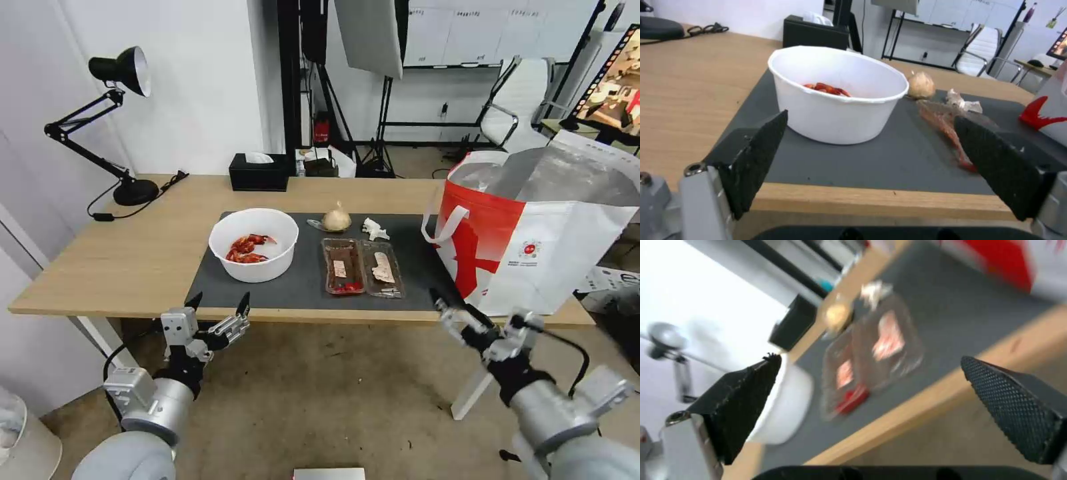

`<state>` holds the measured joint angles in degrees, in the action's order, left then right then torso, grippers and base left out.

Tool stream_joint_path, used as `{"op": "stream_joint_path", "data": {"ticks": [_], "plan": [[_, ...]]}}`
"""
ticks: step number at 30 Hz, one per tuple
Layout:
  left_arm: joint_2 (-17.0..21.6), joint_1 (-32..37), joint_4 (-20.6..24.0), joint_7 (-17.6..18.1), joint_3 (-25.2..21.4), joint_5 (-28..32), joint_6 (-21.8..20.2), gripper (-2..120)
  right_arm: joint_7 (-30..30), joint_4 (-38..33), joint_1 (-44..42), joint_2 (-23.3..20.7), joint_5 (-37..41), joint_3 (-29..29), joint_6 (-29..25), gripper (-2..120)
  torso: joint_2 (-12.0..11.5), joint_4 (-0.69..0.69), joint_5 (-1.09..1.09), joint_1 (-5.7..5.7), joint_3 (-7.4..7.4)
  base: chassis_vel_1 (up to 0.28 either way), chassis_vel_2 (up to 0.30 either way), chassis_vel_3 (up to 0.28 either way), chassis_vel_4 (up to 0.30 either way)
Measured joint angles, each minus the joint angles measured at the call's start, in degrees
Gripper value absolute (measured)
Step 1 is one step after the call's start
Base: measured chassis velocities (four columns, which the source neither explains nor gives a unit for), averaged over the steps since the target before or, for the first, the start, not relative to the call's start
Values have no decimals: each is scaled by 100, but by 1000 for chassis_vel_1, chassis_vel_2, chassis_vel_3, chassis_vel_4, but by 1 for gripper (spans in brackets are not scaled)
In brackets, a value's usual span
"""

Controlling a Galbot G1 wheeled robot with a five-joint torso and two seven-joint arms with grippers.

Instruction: Pick up the trash from the table and place it into the takeout bag.

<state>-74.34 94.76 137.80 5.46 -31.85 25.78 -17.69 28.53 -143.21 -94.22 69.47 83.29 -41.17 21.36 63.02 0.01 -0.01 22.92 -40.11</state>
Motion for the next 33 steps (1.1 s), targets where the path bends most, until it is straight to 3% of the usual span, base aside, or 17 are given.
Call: {"op": "stream_joint_path", "data": {"ticks": [5, 12, 24, 33], "plan": [[-29, 47, 1, -1, -8, 1, 2, 100, 157, 72, 176, -97, 553, 294, -78, 100, 1, 0, 3, -1, 0, 0, 0, 0, 0], [35, 66, 6, 17, -126, 43, 23, 100, 336, 720, 1142, -163, 1006, 946, -284, 100, 0, -1, 2, 0, 0, 0, 0, 0, 0], [26, 194, -13, 37, -306, 46, 44, 100, 794, 1824, 2456, 23, 1295, 1900, -428, 100, 0, 0, 1, 0, 0, 0, 0, 0, 0], [8, 217, -71, 47, -363, 46, 69, 100, 1190, 2362, 2994, 142, 1387, 2174, -446, 100, 0, -1, 2, 0, 0, 0, 0, 0, 0]]}}
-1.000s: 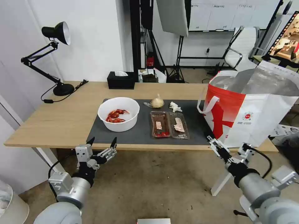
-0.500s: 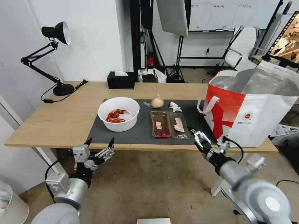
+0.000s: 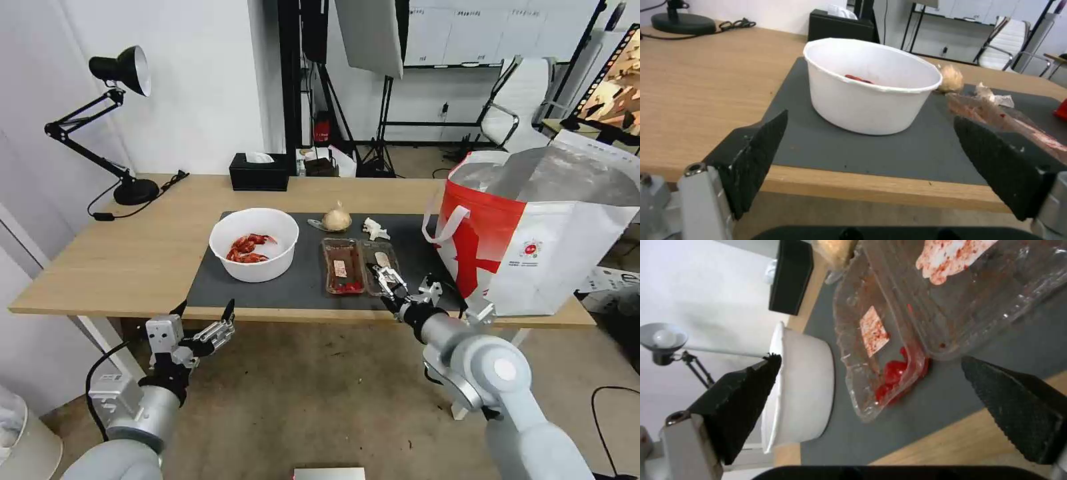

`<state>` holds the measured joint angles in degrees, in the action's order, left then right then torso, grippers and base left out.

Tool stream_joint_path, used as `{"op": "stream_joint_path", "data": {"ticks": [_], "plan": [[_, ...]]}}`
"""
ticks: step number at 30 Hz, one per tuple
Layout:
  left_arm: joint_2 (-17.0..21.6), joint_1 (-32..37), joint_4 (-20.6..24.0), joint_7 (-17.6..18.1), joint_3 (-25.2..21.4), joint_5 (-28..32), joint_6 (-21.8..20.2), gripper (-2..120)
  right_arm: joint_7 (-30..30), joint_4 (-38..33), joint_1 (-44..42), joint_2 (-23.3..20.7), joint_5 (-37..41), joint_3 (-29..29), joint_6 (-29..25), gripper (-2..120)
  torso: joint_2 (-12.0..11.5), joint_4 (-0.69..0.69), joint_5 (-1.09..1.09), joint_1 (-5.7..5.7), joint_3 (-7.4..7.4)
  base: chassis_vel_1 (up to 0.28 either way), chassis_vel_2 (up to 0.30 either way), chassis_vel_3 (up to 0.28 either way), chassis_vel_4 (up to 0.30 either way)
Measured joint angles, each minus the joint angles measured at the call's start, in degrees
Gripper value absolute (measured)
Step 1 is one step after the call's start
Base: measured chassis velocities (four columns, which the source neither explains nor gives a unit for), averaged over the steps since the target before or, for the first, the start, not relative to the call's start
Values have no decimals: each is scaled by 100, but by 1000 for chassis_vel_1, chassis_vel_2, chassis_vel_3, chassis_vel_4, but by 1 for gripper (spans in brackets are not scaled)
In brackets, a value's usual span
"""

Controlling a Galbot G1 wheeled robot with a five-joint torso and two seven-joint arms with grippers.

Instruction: Pick up the trash from the table and place it into the takeout bag.

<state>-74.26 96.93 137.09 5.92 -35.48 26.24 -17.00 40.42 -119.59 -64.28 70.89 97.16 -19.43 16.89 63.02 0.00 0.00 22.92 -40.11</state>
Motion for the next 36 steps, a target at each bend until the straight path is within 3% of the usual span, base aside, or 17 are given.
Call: {"op": "stream_joint_path", "data": {"ticks": [16, 36], "plan": [[-30, 16, -46, 4, -27, -12, 9, 100, 371, 448, 334, 291, 1, 127, -8, 100, 0, 0, 0, 0, 0, 0, 0, 0, 0], [-95, 70, -36, 5, -48, -34, 45, 100, 543, 221, 178, 231, -120, 53, 12, 100, 0, -1, 0, 0, 0, 0, 0, 0, 0]]}}
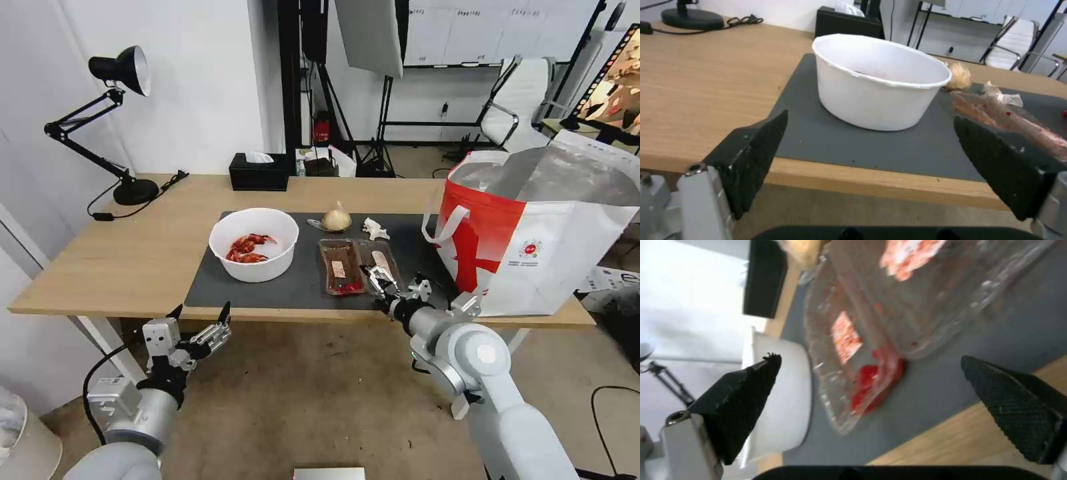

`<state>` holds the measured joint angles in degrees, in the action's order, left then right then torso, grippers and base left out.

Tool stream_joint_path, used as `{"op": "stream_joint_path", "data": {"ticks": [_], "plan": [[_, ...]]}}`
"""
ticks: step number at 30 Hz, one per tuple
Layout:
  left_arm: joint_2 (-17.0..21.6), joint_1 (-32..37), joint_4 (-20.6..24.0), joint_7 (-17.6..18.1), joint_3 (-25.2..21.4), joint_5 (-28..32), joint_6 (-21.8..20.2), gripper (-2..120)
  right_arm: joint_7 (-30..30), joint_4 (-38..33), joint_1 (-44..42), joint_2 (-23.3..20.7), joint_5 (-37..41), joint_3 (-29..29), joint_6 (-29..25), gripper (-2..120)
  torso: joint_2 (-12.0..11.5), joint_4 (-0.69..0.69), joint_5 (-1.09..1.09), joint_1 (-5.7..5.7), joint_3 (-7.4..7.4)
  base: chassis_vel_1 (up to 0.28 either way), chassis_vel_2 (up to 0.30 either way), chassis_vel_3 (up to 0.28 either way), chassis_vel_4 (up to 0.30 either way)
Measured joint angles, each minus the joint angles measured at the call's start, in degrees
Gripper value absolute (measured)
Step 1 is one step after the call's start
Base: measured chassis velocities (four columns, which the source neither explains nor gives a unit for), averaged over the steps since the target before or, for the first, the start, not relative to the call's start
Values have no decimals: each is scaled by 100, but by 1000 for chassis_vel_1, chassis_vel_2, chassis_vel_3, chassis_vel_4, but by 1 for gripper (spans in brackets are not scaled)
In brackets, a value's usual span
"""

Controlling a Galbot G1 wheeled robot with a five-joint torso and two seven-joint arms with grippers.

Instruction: Pick up the trash from the table and place it into the takeout bag.

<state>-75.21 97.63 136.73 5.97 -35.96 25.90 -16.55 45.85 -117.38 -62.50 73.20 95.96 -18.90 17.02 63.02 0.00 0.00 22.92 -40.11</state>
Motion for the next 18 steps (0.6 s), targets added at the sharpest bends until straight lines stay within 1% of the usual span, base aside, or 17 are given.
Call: {"op": "stream_joint_path", "data": {"ticks": [14, 18], "plan": [[-41, 48, 16, 0, -25, -1, 11, 100, -37, 292, 207, 95, 19, 16, -26, 100, 2, -1, 2, -2, 1, 0, 0, 0, 0], [-69, 100, 40, 0, -45, -8, 17, 100, -219, 369, 260, 107, 18, 51, -52, 100, 1, 0, -1, 0, 0, 0, 0, 0, 0]]}}
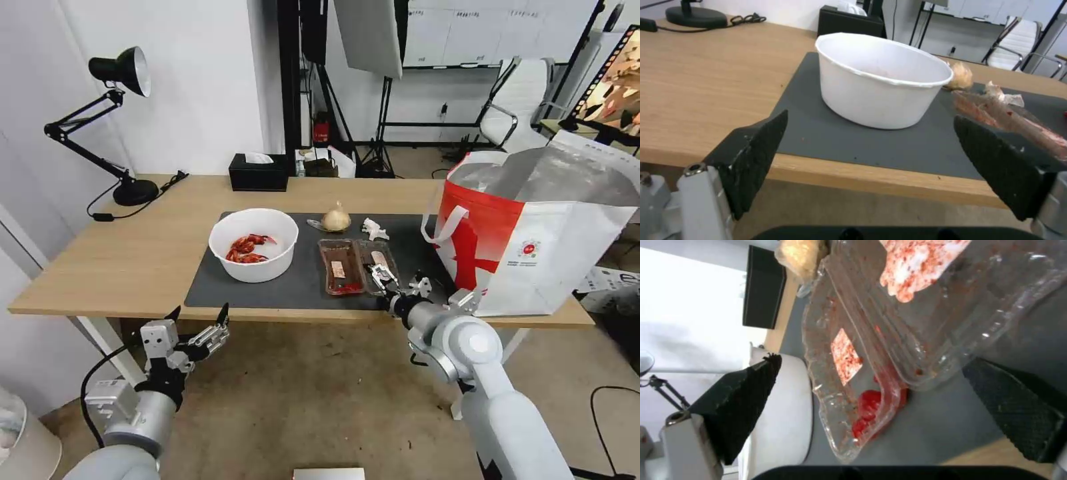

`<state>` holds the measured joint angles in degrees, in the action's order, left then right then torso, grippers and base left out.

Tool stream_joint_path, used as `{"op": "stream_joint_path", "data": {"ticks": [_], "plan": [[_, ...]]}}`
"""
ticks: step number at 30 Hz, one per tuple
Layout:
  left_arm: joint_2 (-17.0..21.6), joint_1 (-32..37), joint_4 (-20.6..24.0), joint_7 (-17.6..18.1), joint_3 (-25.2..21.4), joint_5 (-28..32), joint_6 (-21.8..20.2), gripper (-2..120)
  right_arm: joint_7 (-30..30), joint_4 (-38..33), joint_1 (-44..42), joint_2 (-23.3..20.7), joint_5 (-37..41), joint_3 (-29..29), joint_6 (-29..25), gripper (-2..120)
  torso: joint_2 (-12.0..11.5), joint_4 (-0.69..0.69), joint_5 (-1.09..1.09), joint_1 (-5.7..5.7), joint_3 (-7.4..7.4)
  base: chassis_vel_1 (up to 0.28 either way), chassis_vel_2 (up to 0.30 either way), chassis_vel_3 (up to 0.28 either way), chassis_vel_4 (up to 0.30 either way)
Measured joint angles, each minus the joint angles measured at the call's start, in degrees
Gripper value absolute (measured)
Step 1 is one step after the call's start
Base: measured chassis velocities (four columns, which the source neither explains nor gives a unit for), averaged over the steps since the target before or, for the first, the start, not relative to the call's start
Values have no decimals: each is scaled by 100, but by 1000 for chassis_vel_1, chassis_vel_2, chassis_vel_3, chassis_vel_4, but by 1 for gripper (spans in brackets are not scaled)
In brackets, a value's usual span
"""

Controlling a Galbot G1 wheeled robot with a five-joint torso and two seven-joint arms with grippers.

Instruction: Pick up the trash from the table and place it into the takeout bag.

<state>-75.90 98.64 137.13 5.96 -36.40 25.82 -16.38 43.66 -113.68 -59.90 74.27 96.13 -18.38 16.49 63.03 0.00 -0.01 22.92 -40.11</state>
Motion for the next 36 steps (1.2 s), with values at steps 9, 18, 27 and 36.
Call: {"op": "stream_joint_path", "data": {"ticks": [9, 18, 27, 36], "plan": [[-46, 88, 30, -1, -21, -7, 19, 100, -1493, -112, 78, -74, -778, 224, -86, 100, -1, 1, 0, 1, 0, 0, 0, 0, 0], [-63, 147, 49, -2, -30, -13, 81, 100, -1736, 343, 578, -106, -902, 509, 115, 100, -1, 0, 1, 1, 0, 0, 0, 0, 0], [-24, 169, 62, -2, -74, 0, 138, 100, -2040, 608, 1080, -302, -973, 736, 331, 100, -1, 0, 0, 1, 0, 0, 0, 0, 0], [50, -5, -40, -4, 4, 69, 147, 100, -4392, 1536, 2278, -1252, -4282, 1794, 428, 80, 0, 0, 0, 0, 0, 0, 0, 0, 0]]}}
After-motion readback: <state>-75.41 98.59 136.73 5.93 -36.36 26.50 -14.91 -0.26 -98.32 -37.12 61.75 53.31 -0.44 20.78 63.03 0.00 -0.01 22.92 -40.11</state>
